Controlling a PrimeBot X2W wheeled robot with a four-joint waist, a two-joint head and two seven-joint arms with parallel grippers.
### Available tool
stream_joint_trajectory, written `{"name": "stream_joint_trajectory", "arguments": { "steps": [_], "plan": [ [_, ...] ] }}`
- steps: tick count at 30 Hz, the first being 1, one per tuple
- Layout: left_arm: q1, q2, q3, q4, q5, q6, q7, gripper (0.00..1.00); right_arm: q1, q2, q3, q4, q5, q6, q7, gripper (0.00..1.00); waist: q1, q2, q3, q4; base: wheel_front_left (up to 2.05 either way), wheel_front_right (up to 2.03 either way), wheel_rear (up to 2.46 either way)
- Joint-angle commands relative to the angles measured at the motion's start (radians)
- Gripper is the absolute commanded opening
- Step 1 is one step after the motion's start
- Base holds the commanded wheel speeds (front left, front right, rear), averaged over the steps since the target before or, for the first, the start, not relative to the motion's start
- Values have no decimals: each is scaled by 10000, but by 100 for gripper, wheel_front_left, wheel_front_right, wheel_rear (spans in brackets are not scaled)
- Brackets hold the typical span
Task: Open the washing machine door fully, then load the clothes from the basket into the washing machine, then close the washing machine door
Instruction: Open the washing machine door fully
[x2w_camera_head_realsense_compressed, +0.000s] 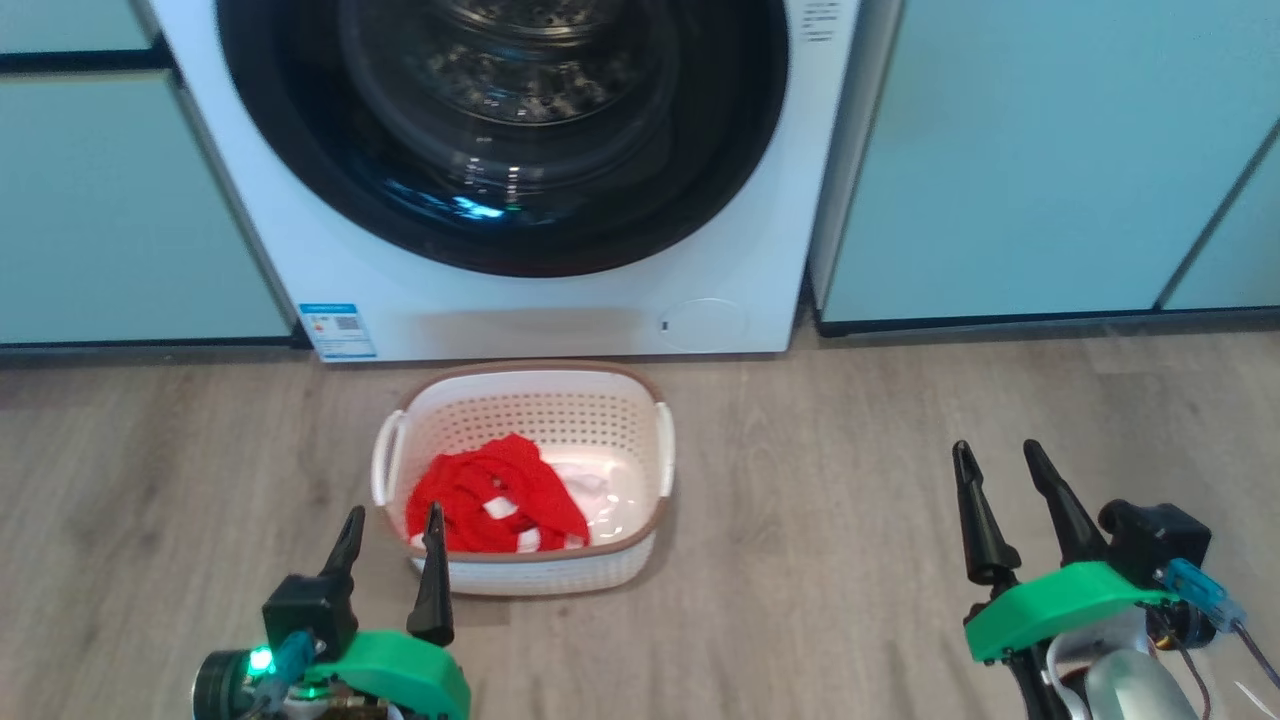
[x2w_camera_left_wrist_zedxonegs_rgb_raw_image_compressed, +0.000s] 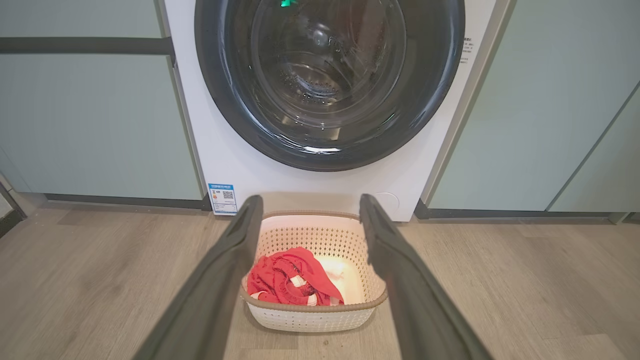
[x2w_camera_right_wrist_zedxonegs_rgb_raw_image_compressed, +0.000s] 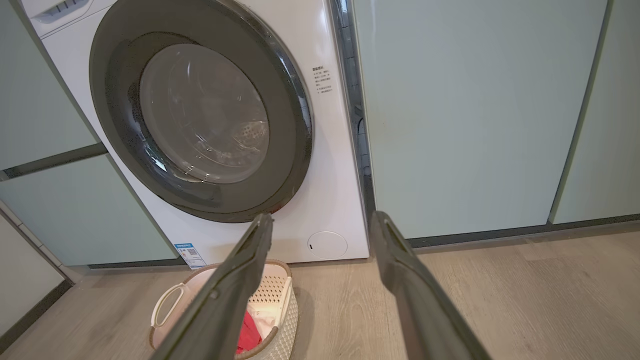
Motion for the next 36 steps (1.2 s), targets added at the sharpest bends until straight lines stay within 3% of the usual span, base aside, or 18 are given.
{"name": "stream_joint_trajectory", "arguments": {
  "steps": [1, 16, 36],
  "plan": [
    [-405, -39, 335, -357, -35, 18, -126, 100, -556, -137, 195, -274, -31, -2, -95, 100, 0, 0, -4, -3, 123, 123, -246],
    [-421, -39, 296, -663, 505, 253, -126, 100, -583, -137, 185, -128, 43, -2, -95, 100, 0, 0, -64, -50, 92, 92, -185],
    [-411, -39, 309, -669, 662, 242, -126, 100, -546, -137, 164, -199, 115, -2, -95, 100, 0, 0, -120, -148, 3, 3, -6]
  ]
}}
